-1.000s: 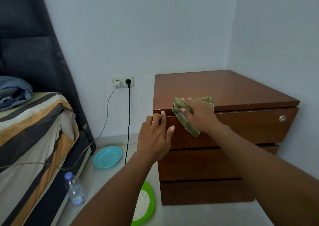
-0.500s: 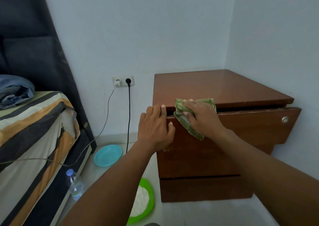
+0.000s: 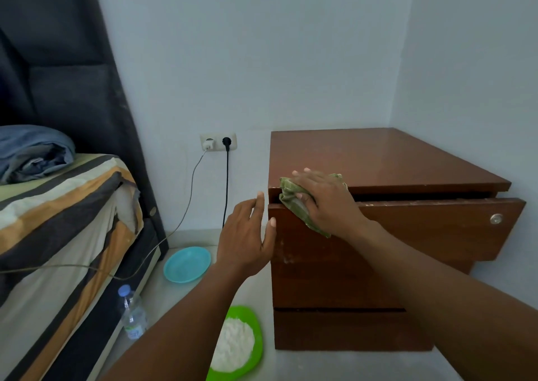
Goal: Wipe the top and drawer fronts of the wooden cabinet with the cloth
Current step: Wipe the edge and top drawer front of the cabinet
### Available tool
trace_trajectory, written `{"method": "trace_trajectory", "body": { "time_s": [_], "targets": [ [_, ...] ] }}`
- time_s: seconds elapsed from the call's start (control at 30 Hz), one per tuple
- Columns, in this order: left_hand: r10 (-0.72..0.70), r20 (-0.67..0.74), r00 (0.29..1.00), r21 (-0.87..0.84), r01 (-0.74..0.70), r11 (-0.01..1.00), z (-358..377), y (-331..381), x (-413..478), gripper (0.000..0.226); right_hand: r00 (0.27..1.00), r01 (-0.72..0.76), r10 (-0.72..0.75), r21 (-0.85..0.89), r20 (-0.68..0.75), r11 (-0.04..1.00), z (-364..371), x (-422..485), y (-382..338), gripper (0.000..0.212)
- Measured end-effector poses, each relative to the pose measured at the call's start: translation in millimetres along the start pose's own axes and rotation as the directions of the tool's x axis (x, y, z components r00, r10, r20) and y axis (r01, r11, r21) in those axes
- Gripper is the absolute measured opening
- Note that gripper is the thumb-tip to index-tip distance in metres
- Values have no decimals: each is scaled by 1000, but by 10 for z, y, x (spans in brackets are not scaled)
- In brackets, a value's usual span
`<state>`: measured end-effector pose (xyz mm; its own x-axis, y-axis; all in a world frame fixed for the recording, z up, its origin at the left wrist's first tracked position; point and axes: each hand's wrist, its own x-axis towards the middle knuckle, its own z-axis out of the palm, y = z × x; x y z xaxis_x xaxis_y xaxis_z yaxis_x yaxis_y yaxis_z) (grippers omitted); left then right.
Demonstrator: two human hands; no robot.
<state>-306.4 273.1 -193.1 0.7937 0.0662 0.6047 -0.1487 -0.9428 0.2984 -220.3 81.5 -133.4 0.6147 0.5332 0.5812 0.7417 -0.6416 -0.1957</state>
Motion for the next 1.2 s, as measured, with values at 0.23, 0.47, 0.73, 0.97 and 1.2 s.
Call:
{"method": "trace_trajectory", "body": {
  "time_s": [0.23,0.47,0.73,0.97,1.2],
  "targets": [
    [66,15,998,-94,-64,993,2,6,-1,45,974,102,-95,-23,206,995,235,294,-172,42],
    [46,7,999,-114,-44,992,41,40,2,58,992,68,-68,12,105,998,196,133,-72,42],
    [-18,41,999,-64,21,998,37,87,34,71,993,114,-114,5,0,993,21,-43,-51,30],
    [5,44,999,-68,-2,998,6,149,109,65,973,2,24,113,-228,994,-25,54,-79,31],
    [54,39,998,-90,-50,995,67,198,90,65,1000,19,-20,-59,-15,998,241,-210,-29,48]
  ]
}}
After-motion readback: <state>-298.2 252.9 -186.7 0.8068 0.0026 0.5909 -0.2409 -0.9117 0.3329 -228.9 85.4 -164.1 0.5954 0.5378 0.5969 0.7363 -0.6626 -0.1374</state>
